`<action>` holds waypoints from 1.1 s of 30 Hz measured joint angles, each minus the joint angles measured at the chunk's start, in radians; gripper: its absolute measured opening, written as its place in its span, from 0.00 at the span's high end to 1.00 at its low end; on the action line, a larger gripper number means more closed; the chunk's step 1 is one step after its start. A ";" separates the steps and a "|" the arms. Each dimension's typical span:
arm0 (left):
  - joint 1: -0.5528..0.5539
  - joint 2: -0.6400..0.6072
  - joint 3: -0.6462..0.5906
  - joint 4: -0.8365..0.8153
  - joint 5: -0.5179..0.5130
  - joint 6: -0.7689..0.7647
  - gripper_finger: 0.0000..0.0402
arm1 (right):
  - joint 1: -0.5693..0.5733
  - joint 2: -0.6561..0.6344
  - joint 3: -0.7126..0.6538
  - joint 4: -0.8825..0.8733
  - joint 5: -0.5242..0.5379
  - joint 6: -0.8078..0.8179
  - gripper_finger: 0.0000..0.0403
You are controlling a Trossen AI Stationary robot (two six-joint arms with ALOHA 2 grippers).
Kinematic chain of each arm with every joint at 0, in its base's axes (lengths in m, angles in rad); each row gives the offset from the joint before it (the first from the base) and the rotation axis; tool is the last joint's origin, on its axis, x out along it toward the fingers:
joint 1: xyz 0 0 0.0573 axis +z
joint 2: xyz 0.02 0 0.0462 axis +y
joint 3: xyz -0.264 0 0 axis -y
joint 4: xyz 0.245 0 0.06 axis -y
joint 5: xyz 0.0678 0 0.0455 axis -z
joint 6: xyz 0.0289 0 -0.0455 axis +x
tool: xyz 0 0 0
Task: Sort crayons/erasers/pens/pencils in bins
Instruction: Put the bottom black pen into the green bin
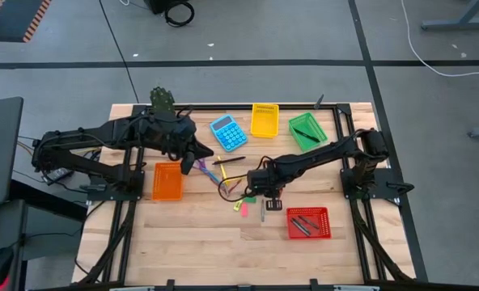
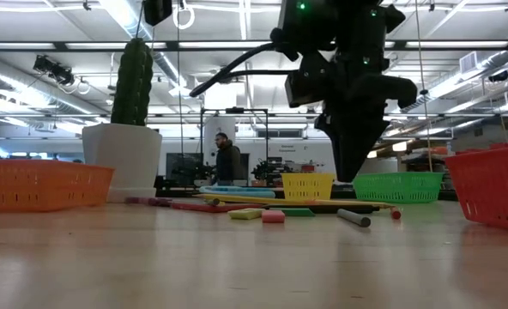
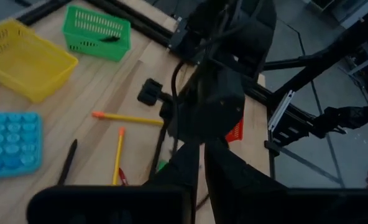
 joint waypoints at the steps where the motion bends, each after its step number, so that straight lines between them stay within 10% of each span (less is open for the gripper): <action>1: 0.000 0.000 0.000 0.007 0.000 0.023 0.93 | 0.005 0.000 0.000 -0.001 0.008 0.022 0.80; 33: 0.018 0.003 0.000 0.025 0.000 0.154 0.93 | 0.024 0.000 -0.098 0.087 0.057 0.195 0.80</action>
